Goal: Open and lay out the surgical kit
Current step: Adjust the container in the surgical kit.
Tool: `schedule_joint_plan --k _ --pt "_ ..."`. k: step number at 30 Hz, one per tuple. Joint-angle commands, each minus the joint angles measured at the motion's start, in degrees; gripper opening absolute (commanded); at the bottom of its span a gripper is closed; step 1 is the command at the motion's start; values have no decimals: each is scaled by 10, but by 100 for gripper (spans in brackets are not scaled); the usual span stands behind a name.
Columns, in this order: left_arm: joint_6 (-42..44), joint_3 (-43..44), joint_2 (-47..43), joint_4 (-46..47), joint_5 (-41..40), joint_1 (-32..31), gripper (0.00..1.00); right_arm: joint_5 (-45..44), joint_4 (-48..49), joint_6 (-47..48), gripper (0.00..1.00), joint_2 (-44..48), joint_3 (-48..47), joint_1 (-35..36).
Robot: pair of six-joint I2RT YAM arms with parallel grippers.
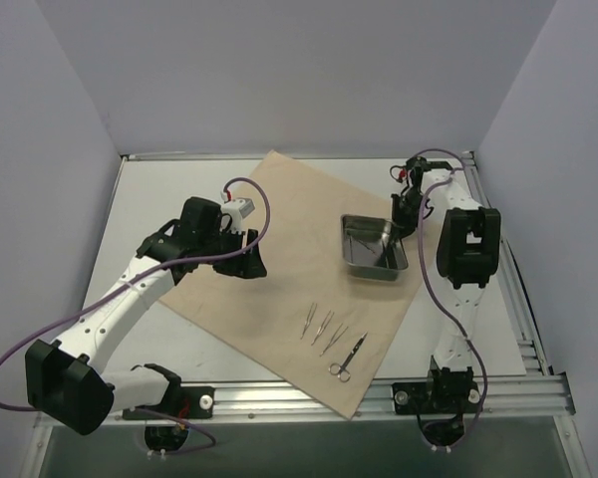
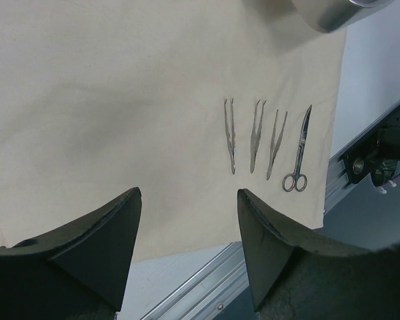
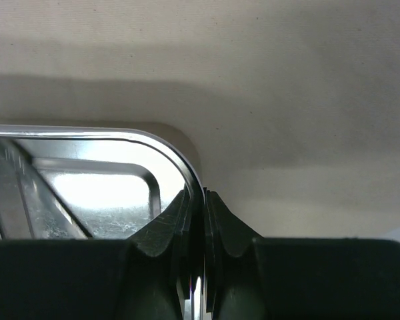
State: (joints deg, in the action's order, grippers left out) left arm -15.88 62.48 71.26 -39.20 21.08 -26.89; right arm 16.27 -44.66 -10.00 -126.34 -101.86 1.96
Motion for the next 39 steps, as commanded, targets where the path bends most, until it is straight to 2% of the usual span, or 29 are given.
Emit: schedule_joint_plan --k 1,4,8,13,17,20,21,22,27,30,31,35,39 --pt "0 0 0 32 10 4 68 7 -35 -8 0 19 -38 28" --pt "0 10 4 34 17 4 68 -19 -6 -3 0 31 -10 16" --pt "1 4 -2 32 8 4 68 -35 118 -3 0 66 70 -3" --pt "0 -4 -12 32 7 4 68 -63 283 -23 0 92 175 18" --pt "7 4 -13 20 -1 4 68 -100 337 1 0 109 208 19" --pt "11 5 -19 14 -3 4 68 -135 401 17 0 158 254 19" --pt "13 5 -20 8 -4 4 68 -161 424 19 0 204 273 18" --pt "16 5 -23 6 -7 4 68 -185 481 14 0 223 310 17" --pt "16 9 -17 11 1 4 68 -260 504 5 0 211 297 31" --pt "21 17 -21 1 -12 4 68 -295 575 38 0 289 367 30" --pt "22 15 -24 -2 -16 5 68 -288 577 39 0 297 373 25" --pt "20 -1 -29 2 -10 6 68 -243 516 34 0 205 310 17" --pt "22 10 -18 2 -9 7 68 -225 511 29 0 196 297 21"
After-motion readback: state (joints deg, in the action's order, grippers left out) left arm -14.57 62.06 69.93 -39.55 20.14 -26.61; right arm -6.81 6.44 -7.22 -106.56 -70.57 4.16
